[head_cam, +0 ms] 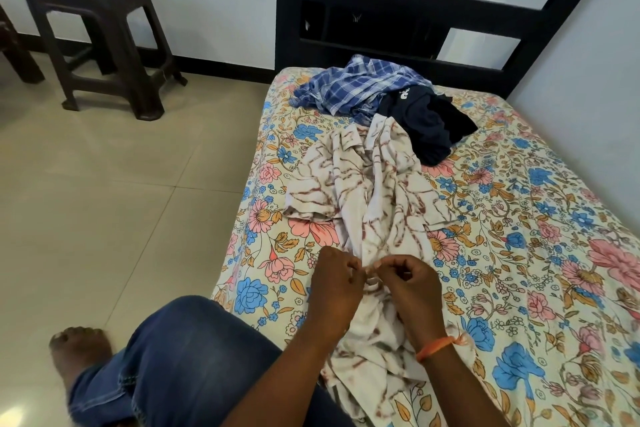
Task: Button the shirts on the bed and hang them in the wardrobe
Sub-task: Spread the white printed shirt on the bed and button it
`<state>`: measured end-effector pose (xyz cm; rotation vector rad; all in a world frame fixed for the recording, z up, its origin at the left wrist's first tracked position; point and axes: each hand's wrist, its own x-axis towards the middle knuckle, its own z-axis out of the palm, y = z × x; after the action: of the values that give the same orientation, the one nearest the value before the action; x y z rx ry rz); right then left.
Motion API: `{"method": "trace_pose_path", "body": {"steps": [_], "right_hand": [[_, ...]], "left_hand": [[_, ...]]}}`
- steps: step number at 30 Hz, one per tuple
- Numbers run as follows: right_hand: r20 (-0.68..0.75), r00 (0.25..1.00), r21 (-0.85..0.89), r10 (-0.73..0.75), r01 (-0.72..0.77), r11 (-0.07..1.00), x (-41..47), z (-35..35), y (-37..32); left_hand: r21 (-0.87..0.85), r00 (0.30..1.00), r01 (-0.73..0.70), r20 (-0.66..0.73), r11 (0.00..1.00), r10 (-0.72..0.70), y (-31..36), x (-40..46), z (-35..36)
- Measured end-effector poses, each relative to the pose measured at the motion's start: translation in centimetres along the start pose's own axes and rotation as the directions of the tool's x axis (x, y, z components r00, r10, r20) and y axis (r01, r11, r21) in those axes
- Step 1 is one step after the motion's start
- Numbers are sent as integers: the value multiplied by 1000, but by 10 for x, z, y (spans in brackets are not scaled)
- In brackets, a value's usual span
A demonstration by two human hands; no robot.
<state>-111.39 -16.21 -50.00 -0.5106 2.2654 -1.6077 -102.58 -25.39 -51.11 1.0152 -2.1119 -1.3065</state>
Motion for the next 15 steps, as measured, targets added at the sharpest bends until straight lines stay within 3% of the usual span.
{"method": "trace_pose_path", "body": {"steps": [2, 5, 9, 15], "right_hand": [[-94, 971, -267, -221, 190, 945, 6, 2, -10], [-18, 916, -449, -402, 351, 821, 27, 11, -24], [130, 957, -561, -261, 288, 776, 63, 21, -27], [13, 991, -375, -136, 131, 918, 68, 19, -2]], "left_hand": [[192, 992, -108, 89, 976, 92, 4, -4, 1], [352, 971, -221, 163, 910, 174, 8, -6, 2], [458, 952, -305, 183, 835, 247, 0, 0, 7], [618, 870, -477, 231, 625, 436, -10, 14, 9]]}}
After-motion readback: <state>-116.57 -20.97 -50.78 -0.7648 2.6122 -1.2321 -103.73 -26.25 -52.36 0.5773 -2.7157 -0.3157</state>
